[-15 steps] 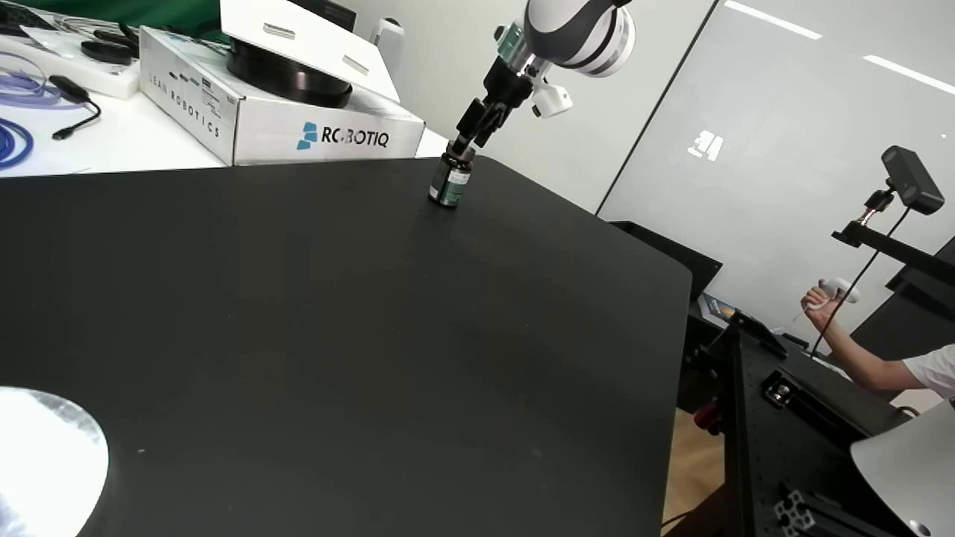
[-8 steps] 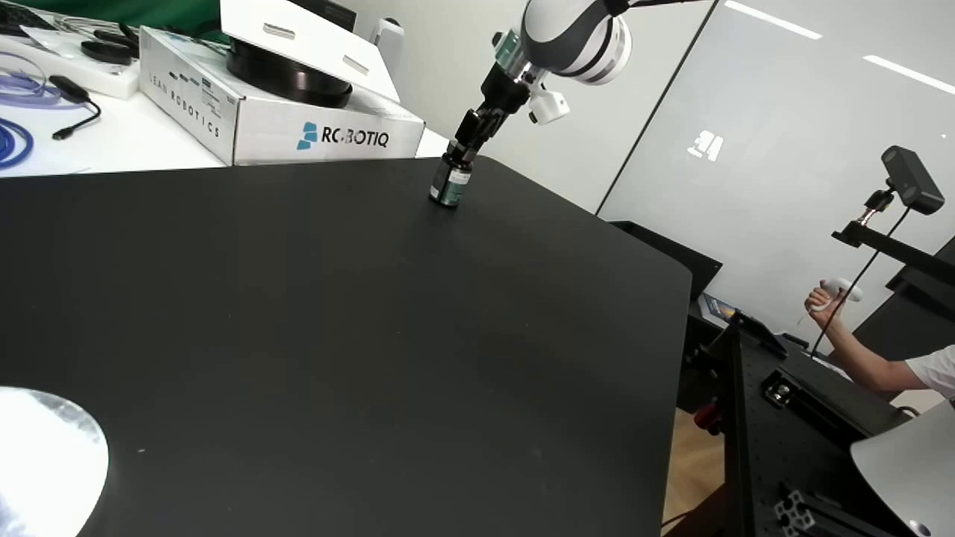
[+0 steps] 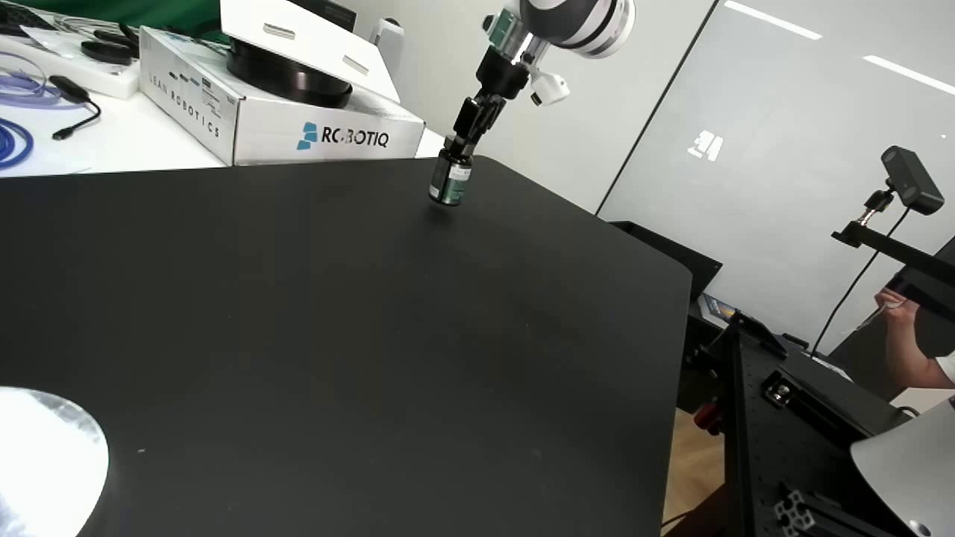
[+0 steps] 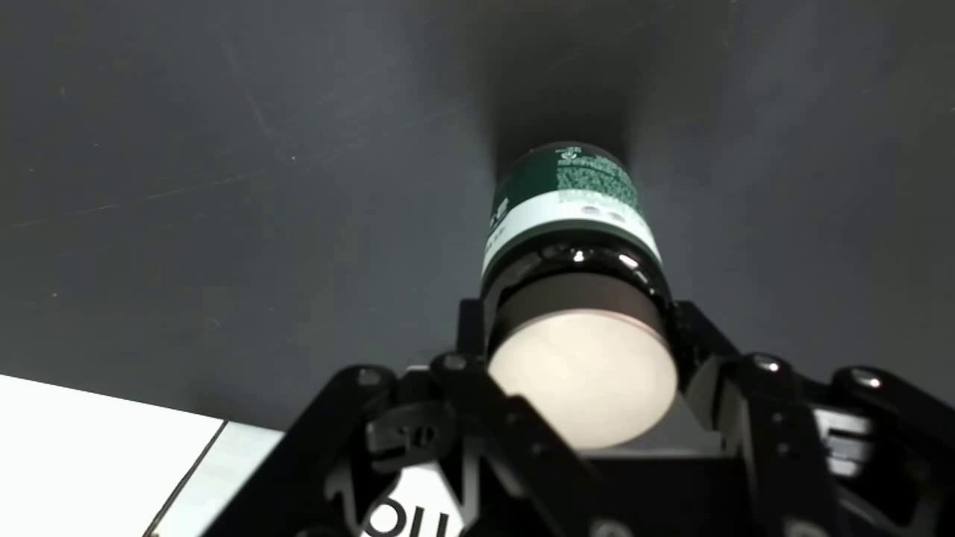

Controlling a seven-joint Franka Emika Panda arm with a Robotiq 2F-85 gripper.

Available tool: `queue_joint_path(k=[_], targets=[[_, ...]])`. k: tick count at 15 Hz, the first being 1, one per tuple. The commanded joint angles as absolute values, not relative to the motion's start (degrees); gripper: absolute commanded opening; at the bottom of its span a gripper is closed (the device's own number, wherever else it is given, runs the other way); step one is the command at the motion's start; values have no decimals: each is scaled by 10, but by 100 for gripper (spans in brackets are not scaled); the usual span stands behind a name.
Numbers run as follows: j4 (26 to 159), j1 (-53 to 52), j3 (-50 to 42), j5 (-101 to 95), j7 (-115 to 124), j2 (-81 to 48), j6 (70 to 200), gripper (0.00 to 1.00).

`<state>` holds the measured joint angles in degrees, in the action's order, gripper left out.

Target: Pick up the vial and move it to the left, bring it back and put it down again, pick it up and move it forward

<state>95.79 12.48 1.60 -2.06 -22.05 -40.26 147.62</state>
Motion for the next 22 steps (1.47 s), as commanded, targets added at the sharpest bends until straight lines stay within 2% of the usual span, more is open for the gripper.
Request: queue_joint_path(k=[1,10,15,22], targets=[[1008,92,9,-46,-207,-323,1435,37],[1126,21,19,-99,-216,-158,1357,37],[1263,11,30,-96,-249,-44,1402,37],[1422,4,20,31,-377,46,1487,37]])
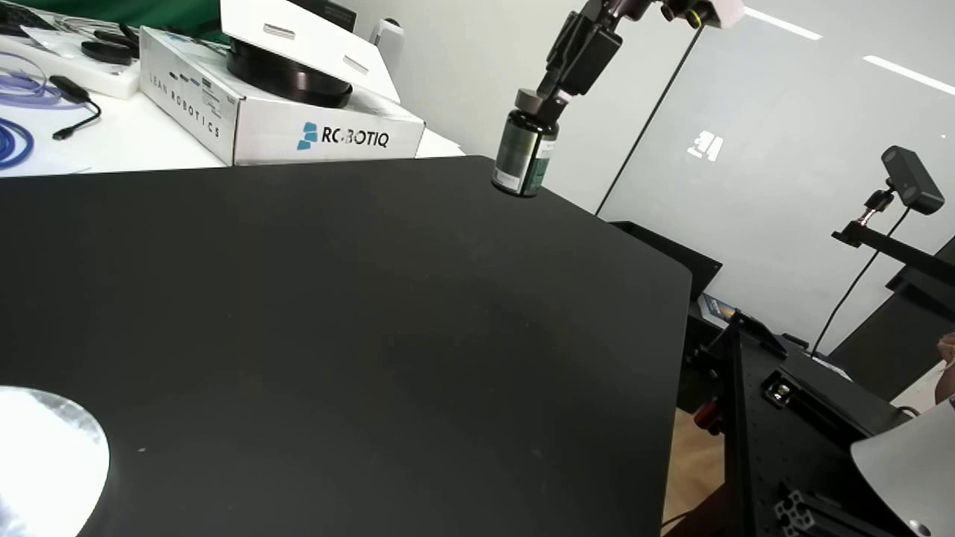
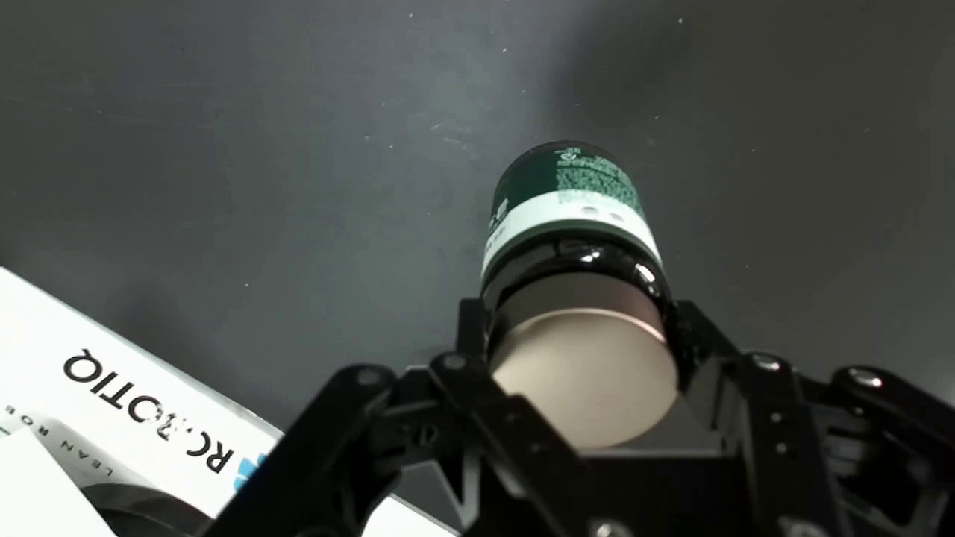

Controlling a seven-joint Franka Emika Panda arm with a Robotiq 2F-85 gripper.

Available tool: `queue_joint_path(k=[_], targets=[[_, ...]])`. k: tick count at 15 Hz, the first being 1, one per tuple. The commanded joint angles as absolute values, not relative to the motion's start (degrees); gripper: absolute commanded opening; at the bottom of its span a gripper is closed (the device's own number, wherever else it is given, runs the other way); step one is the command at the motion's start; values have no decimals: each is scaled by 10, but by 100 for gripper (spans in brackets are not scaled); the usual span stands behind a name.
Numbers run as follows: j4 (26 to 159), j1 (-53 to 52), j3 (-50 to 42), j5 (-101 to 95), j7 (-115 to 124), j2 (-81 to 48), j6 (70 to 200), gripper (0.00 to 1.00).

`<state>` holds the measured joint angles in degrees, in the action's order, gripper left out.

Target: Pick up the vial and move it to the left, bring it back and put it down again, pick it up and move it forward

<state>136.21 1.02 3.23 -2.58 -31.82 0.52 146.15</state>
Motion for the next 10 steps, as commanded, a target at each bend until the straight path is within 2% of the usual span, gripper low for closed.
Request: queue_joint_path(k=[1,3,4,10], targets=[[1436,2,15,60,-404,51,1487,37],[1448,-1,5,99,-454,54,1454,37],[1427,-1,11,66,-411,33,1470,62],[1441,-3,5,88,-444,36,1462,62]])
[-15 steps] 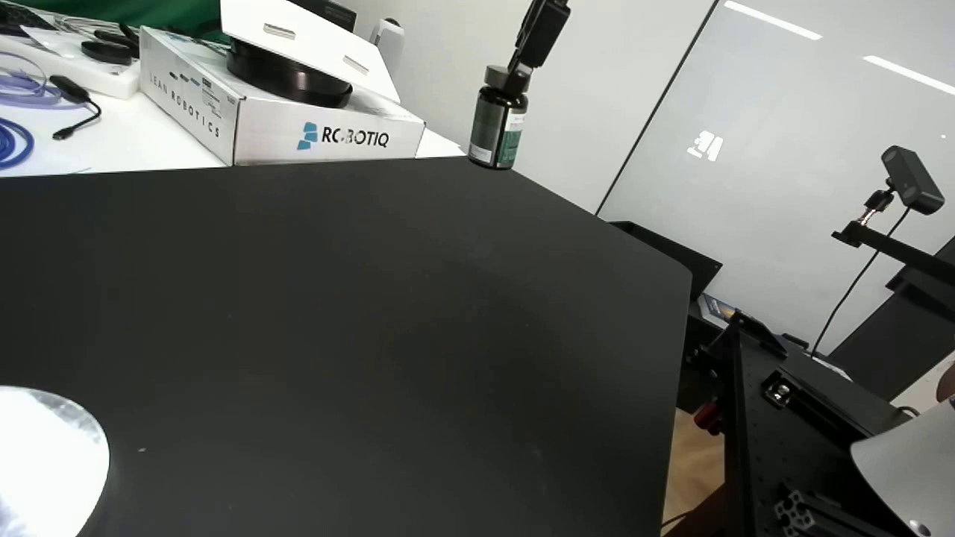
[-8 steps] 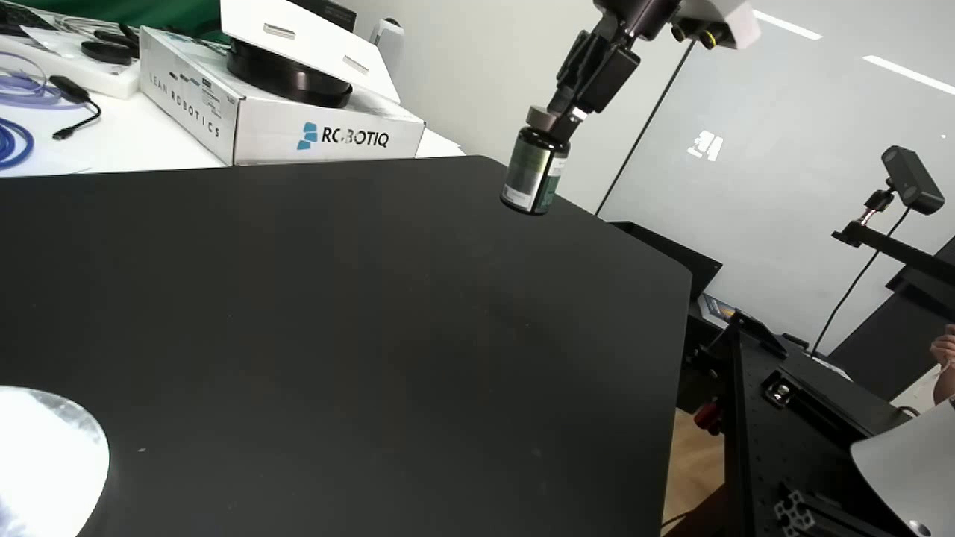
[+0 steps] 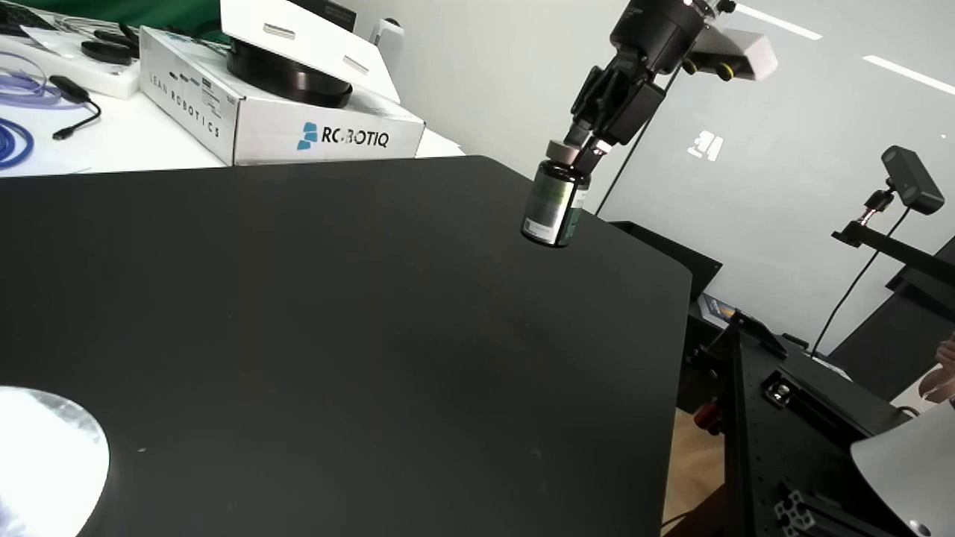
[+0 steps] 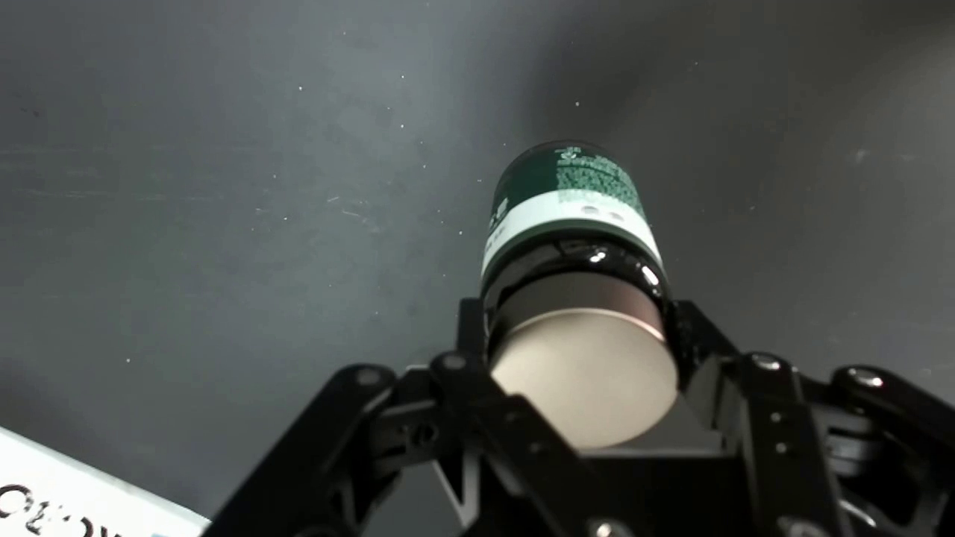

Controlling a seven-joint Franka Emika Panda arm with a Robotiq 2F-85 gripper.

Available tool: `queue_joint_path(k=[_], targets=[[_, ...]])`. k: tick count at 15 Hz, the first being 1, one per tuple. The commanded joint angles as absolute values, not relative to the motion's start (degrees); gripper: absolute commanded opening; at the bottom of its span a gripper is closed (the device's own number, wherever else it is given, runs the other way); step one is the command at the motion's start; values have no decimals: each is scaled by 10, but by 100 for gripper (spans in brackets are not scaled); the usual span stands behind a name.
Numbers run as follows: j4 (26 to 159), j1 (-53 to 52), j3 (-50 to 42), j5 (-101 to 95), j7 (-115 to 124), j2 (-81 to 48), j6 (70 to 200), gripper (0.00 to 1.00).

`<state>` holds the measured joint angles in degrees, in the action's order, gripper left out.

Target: Pick up the vial and move it to the left, bring it back and put it down again, pick it up and move it forward

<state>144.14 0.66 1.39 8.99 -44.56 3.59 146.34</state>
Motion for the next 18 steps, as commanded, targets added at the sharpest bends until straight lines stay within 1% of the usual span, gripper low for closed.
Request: queue_joint_path(k=[1,5,6,8,11,14,18], targets=[[1441,-3,5,88,-444,36,1462,62],[1441,-3,4,88,-445,36,1462,62],[1441,-3,4,88,-446,36,1462,37],[1468,3,1,67,-430,47,1495,37],[1511,6,-14,87,-456,52,1561,37],[1543,2,-35,157,-510,38,1630,37],[1556,4,-43,264,-585,16,1672,37]])
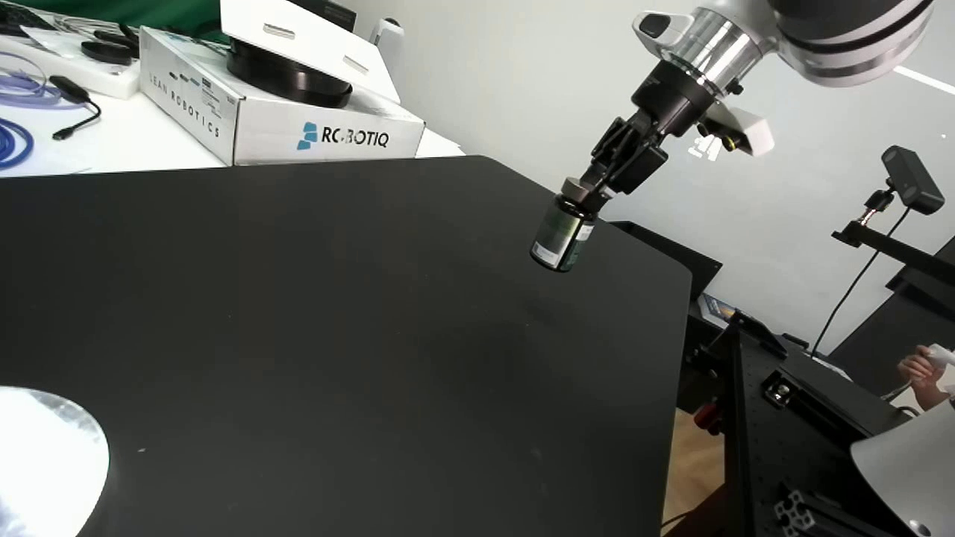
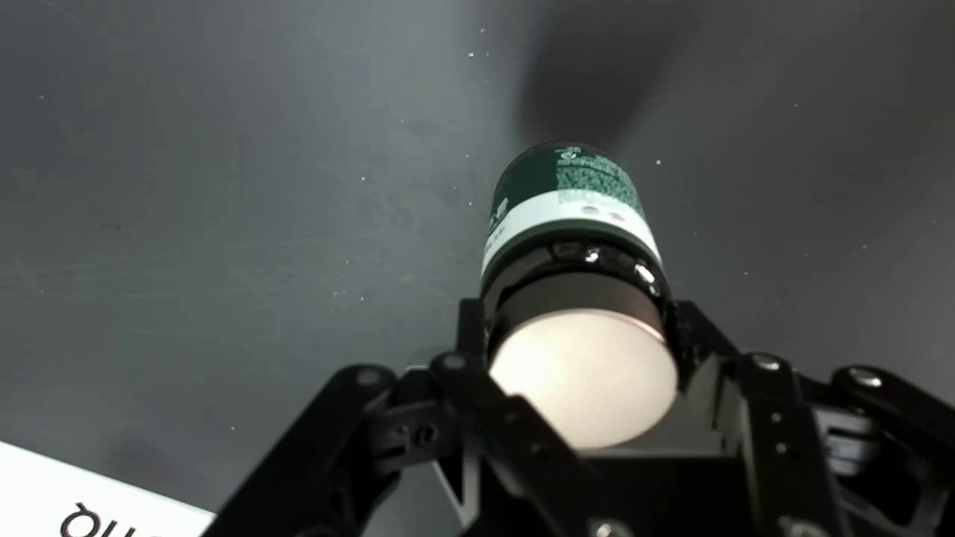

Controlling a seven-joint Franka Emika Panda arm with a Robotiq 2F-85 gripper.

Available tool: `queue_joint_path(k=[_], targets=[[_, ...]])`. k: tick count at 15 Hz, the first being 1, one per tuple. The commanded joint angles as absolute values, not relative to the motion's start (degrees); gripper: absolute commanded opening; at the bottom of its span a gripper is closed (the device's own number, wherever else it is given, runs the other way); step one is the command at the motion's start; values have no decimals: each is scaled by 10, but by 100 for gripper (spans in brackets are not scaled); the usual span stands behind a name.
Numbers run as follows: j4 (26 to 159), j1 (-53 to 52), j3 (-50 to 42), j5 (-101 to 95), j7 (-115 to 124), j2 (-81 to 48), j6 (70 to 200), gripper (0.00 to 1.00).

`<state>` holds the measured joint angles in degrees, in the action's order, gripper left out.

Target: Pick up the vial and move it to the left, bring it back and put it down again, pick it up and move it forward

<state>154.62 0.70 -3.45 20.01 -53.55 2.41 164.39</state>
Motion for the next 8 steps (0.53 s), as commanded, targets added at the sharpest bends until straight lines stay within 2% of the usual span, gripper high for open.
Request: queue_joint_path(k=[1,8], targets=[[1558,5,-44,287,-605,12,1676,37],[1546,15,-44,390,-683,-43,1700,37]])
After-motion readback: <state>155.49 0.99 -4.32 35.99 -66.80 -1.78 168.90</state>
